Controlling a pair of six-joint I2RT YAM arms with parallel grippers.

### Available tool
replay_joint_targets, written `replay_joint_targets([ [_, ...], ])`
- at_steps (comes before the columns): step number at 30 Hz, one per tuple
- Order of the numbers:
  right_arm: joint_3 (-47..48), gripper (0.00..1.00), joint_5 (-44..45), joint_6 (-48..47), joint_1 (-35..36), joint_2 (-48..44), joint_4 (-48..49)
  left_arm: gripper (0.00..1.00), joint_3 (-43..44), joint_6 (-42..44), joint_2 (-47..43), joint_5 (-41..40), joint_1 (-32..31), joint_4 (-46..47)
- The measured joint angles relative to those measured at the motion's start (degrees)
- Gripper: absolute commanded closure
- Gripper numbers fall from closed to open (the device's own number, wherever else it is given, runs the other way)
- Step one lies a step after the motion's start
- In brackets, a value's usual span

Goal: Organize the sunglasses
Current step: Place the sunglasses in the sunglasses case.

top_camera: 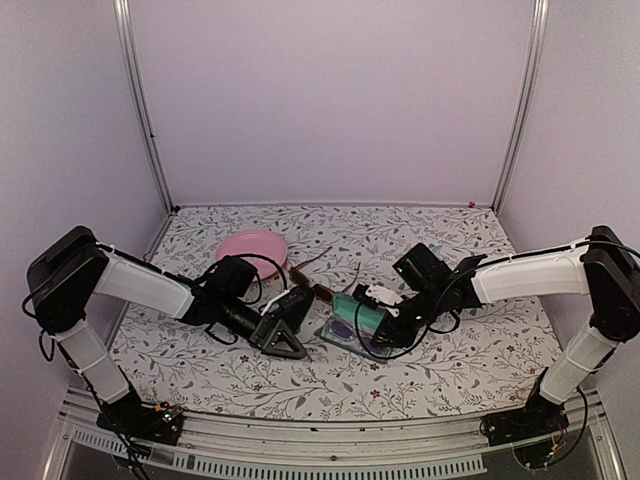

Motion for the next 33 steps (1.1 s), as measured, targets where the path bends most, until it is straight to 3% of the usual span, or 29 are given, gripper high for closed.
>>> replay_joint_targets([
  [20, 0.1, 0.65, 2.2, 2.2, 0.5, -4.3, -0.6, 0.28, 0.0, -0.1, -0.8, -3.2, 0.0, 0.7],
  [22, 0.0, 0.61, 3.3, 3.0, 1.4, -4.7, 0.0, 0.27, 0.0, 0.0, -1.8, -5.1, 0.0, 0.5],
  [25, -0.9, 0.48, 5.9, 5.2, 3.3, -6.2, 2.1, 0.26, 0.5, 0.4, -3.2, -8.5, 0.0, -0.1],
  [33, -5.4, 0.31, 14.1, 11.5, 6.5, -16.1, 6.8, 0.23, 2.0, 4.3, -6.2, -22.1, -3.0, -0.9],
])
